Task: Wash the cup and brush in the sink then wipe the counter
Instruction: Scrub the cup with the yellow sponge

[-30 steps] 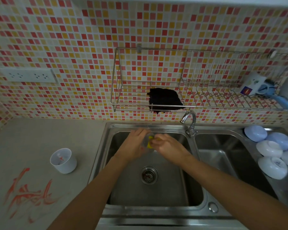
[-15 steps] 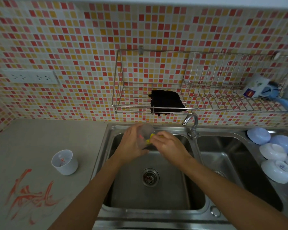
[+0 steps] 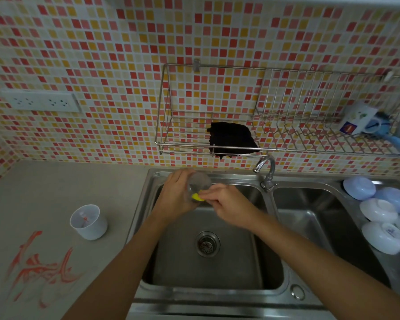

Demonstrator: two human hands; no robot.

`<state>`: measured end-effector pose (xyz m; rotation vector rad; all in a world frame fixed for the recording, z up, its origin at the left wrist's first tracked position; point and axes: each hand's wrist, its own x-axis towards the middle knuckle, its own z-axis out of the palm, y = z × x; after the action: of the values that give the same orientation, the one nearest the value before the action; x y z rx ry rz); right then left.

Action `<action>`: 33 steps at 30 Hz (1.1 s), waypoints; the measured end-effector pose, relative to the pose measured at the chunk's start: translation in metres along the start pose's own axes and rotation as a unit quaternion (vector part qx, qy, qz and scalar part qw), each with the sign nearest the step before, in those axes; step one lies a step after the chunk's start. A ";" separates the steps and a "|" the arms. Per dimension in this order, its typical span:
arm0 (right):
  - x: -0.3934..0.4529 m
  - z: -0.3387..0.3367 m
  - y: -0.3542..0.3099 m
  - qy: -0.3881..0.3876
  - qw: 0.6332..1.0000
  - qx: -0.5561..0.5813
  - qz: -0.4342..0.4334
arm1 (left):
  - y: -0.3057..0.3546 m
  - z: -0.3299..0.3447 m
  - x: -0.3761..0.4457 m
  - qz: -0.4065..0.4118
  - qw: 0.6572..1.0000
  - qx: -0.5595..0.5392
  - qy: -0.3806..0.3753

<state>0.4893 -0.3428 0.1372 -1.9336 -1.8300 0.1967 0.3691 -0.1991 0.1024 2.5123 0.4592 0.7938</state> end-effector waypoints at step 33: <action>-0.014 0.000 0.020 -0.022 0.999 -0.001 0.034 | 0.008 -0.004 0.010 -0.011 0.986 0.030 -0.166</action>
<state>0.5057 -0.3564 0.1255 -2.0094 -1.7940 0.2628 0.3755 -0.1998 0.1138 2.6223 0.3975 0.3446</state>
